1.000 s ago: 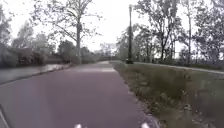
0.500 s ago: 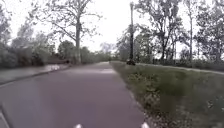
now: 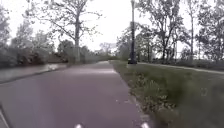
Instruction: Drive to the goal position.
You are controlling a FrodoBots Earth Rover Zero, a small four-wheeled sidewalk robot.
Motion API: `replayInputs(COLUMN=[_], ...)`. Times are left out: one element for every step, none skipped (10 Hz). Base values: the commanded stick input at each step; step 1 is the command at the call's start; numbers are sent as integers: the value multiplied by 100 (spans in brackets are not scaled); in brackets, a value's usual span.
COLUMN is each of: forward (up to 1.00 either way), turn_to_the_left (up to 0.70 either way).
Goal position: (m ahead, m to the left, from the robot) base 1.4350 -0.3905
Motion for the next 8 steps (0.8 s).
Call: replayInputs(forward=[100, 100, 100, 100, 100, 100, 100, 100], turn_to_the_left=[0, 0, 0, 0, 0, 0, 0, 0])
